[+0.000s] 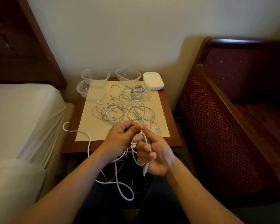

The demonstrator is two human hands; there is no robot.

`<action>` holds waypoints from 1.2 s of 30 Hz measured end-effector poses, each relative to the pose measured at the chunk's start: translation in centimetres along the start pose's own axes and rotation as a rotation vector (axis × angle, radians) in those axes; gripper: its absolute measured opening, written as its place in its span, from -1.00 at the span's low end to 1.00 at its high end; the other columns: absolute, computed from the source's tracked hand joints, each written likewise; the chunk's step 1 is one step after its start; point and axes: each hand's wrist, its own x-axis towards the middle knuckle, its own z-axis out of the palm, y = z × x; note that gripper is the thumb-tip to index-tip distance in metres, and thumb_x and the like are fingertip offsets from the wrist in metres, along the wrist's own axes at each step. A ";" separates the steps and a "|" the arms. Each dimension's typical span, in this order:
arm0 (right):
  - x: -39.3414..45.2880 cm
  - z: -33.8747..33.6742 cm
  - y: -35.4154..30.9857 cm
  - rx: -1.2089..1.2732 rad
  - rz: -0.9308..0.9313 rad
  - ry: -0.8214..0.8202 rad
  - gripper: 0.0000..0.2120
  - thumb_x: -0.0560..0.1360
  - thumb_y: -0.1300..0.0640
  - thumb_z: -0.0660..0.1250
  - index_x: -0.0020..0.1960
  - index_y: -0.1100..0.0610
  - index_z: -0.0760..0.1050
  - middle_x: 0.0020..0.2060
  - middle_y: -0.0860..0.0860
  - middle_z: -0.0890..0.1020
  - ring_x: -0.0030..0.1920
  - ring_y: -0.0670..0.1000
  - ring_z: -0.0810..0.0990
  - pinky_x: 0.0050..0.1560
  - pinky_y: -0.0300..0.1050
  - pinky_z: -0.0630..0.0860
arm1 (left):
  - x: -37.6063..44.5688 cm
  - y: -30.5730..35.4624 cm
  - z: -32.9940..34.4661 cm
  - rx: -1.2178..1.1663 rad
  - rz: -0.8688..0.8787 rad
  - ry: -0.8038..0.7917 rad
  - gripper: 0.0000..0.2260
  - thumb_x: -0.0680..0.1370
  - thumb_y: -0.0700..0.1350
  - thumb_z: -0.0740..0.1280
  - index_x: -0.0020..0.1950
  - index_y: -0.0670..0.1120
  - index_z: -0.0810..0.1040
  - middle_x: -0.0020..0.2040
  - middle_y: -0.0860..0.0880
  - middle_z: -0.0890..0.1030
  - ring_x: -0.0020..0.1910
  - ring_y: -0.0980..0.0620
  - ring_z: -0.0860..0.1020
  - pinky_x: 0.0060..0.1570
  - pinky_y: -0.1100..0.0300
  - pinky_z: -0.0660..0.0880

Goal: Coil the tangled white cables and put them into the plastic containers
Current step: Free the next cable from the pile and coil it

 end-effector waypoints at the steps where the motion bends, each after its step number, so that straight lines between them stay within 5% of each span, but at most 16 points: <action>1: 0.2 0.2 0.1 0.044 -0.013 0.024 -0.45 0.63 -0.18 0.15 -0.05 0.29 0.63 -0.48 0.02 0.57 -0.58 -0.09 0.53 -0.56 -0.28 0.45 | 0.0 -0.1 0.1 -0.012 -0.012 0.016 -0.83 0.64 -0.16 0.31 -0.10 -0.17 0.62 -0.29 -0.02 0.64 -0.29 0.08 0.58 -0.24 0.27 0.54; 7: 0.9 1.3 0.7 0.126 -0.144 0.181 -0.46 0.60 -0.21 0.15 -0.10 0.23 0.64 -0.53 -0.04 0.53 -0.63 -0.14 0.44 -0.57 -0.31 0.32 | 0.1 -0.8 0.4 0.011 -0.060 0.095 -0.79 0.58 -0.36 0.33 -0.15 -0.10 0.65 -0.26 -0.03 0.67 -0.26 0.06 0.63 -0.24 0.24 0.56; 10: 0.8 1.3 1.0 0.176 -0.157 0.117 -0.51 0.62 -0.14 0.22 0.10 0.28 0.64 -0.48 -0.03 0.55 -0.57 -0.10 0.45 -0.40 -0.26 0.22 | 0.2 -0.8 0.8 -0.020 -0.067 0.111 -0.74 0.55 -0.41 0.33 -0.20 -0.10 0.67 -0.23 -0.03 0.69 -0.22 0.03 0.67 -0.22 0.22 0.58; 13: 0.4 1.2 0.7 0.210 -0.194 0.004 -0.54 0.66 0.05 0.23 0.35 0.42 0.44 -0.40 0.02 0.55 -0.47 -0.06 0.50 -0.33 -0.20 0.37 | 0.2 -0.8 1.2 -0.072 -0.108 0.102 -0.88 0.60 -0.26 0.36 -0.10 -0.17 0.67 -0.19 -0.10 0.71 -0.18 0.00 0.68 -0.22 0.19 0.60; 15: 0.0 1.7 0.4 0.123 -0.254 0.070 -0.56 0.65 0.09 0.24 0.36 0.42 0.43 -0.36 0.02 0.55 -0.42 -0.07 0.53 -0.33 -0.22 0.47 | 0.0 -0.9 1.5 -0.089 -0.161 0.053 -0.87 0.62 -0.21 0.35 -0.09 -0.17 0.65 -0.26 -0.11 0.67 -0.29 0.01 0.65 -0.32 0.23 0.57; 18: -0.3 2.5 -0.3 -0.049 -0.360 0.225 -0.62 0.64 0.11 0.18 0.30 0.35 0.52 -0.10 0.14 0.71 -0.16 0.05 0.73 -0.20 -0.13 0.68 | -0.5 -1.1 2.0 0.018 -0.182 -0.002 -0.93 0.53 -0.27 0.30 -0.13 -0.20 0.55 -0.35 -0.05 0.51 -0.42 0.07 0.47 -0.47 0.29 0.42; 21: -0.3 2.7 -1.4 -0.196 -0.428 0.294 -0.61 0.69 0.11 0.09 0.38 0.33 0.44 0.22 0.24 0.65 0.21 0.19 0.66 0.16 0.05 0.63 | -0.9 -1.0 2.3 0.201 -0.224 -0.038 -0.79 0.56 -0.34 0.15 -0.23 -0.23 0.51 -0.45 -0.06 0.48 -0.46 0.03 0.43 -0.48 0.23 0.37; 26: 0.2 2.3 -1.9 -0.355 -0.490 0.397 -0.64 0.72 0.11 0.08 0.41 0.28 0.39 0.26 0.19 0.64 0.28 0.17 0.63 0.31 0.04 0.55 | -1.1 0.1 1.8 0.245 -0.264 -0.161 -0.72 0.65 -0.26 0.16 -0.18 -0.18 0.59 -0.41 -0.01 0.62 -0.46 0.02 0.52 -0.46 0.20 0.47; 29: 0.5 1.5 -2.3 -0.533 -0.501 0.504 -0.65 0.72 0.12 0.11 0.42 0.26 0.40 0.25 0.15 0.65 0.26 0.08 0.64 0.33 0.01 0.53 | -1.2 0.1 1.2 0.263 -0.317 -0.227 -0.78 0.69 -0.17 0.21 0.00 -0.20 0.63 -0.24 -0.06 0.68 -0.43 0.01 0.54 -0.45 0.18 0.50; 32: 0.5 0.6 -2.7 -0.770 -0.499 0.647 -0.66 0.72 0.09 0.16 0.42 0.22 0.43 0.26 0.06 0.64 0.27 -0.02 0.62 0.38 0.01 0.49 | -1.5 -0.3 0.6 0.354 -0.350 -0.256 -0.79 0.69 -0.07 0.26 0.09 -0.16 0.64 -0.27 -0.07 0.65 -0.47 0.04 0.47 -0.45 0.19 0.43; 36: 0.1 -0.3 -2.1 -1.634 -0.305 0.755 -0.78 0.70 -0.03 0.15 0.19 0.01 0.53 0.20 -0.03 0.64 0.22 -0.02 0.60 0.28 0.06 0.51 | -1.7 0.2 -0.2 0.727 -0.188 -0.386 -0.76 0.63 0.04 0.32 -0.16 0.00 0.66 -0.27 -0.02 0.66 -0.35 0.08 0.49 -0.23 0.09 0.43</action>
